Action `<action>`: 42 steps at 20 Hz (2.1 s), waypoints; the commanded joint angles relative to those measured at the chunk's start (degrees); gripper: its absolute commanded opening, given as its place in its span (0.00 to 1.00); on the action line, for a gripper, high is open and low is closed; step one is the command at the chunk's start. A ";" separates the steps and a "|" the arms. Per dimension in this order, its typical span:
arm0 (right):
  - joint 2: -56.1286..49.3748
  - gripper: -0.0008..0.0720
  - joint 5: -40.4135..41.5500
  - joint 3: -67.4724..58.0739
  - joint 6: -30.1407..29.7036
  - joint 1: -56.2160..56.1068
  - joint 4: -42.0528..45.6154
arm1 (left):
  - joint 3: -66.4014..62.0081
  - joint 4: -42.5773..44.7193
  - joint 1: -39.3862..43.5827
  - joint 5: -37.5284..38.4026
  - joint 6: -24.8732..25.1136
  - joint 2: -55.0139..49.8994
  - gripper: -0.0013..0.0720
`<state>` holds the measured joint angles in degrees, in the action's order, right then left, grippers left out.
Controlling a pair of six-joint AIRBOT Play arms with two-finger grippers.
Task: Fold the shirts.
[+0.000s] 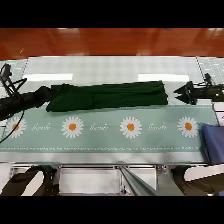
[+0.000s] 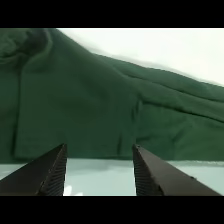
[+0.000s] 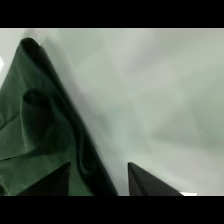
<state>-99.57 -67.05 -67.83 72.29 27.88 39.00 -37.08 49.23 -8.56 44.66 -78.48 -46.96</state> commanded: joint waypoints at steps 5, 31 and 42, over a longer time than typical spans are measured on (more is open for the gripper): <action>-7.80 0.59 0.48 -6.71 1.14 -7.63 -6.45 | 1.64 -0.92 1.27 -1.42 -0.85 1.16 0.71; 33.07 0.04 -3.23 0.87 -2.56 -11.87 6.16 | -2.93 -6.01 23.69 -12.11 -0.28 -10.12 0.05; 57.44 0.04 -6.40 14.51 1.60 -11.87 5.70 | -52.48 -5.53 47.56 6.21 -7.04 -59.74 0.05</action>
<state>-46.24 -72.29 -54.78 73.01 15.99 45.06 -77.93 43.46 34.22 43.97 -82.13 -96.31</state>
